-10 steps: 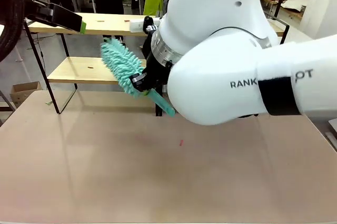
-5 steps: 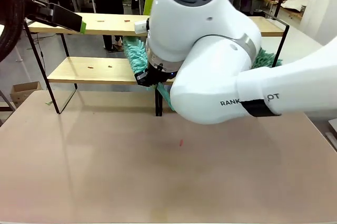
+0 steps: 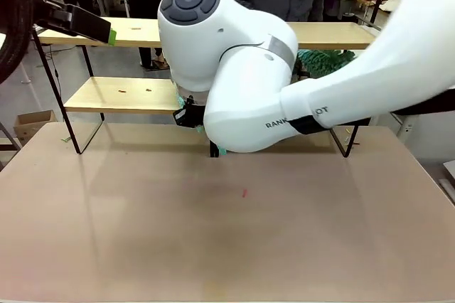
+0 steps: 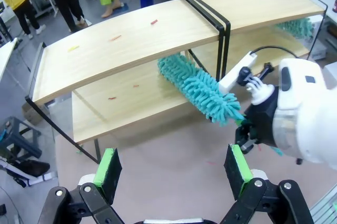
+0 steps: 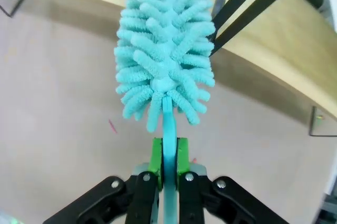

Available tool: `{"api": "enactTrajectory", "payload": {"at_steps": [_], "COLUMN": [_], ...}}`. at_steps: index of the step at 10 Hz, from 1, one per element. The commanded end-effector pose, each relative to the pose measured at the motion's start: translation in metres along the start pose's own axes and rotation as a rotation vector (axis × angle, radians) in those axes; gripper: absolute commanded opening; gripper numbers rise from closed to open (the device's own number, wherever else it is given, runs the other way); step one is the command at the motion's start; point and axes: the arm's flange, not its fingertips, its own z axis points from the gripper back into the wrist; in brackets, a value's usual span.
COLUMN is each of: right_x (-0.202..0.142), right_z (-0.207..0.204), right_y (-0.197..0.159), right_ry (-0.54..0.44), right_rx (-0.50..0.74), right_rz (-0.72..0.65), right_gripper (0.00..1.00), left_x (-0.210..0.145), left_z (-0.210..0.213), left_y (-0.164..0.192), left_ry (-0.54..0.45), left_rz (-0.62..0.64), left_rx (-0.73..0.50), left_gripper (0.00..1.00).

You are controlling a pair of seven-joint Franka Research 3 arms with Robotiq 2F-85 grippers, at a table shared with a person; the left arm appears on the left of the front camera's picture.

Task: Clean the shelves.
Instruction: Clean another randomly selected level of the Shelf with the Duster.

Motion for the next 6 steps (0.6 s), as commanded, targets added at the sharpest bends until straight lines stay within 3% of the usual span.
{"api": "enactTrajectory", "payload": {"at_steps": [1, 6], "right_x": [0.025, 0.056], "right_z": [-0.005, -0.014], "right_y": [0.016, 0.028], "right_ry": [-0.004, 0.036], "right_rx": [0.006, 0.154], "right_rz": [-0.025, 0.085], "right_gripper": [0.12, 0.12], "left_x": [0.000, 0.000], "left_z": [0.002, 0.002], "left_y": [0.000, 0.000], "left_ry": [0.000, 0.000], "left_rz": [-0.001, -0.001], "left_rx": [0.011, 0.011], "left_gripper": [1.00, 1.00]}}
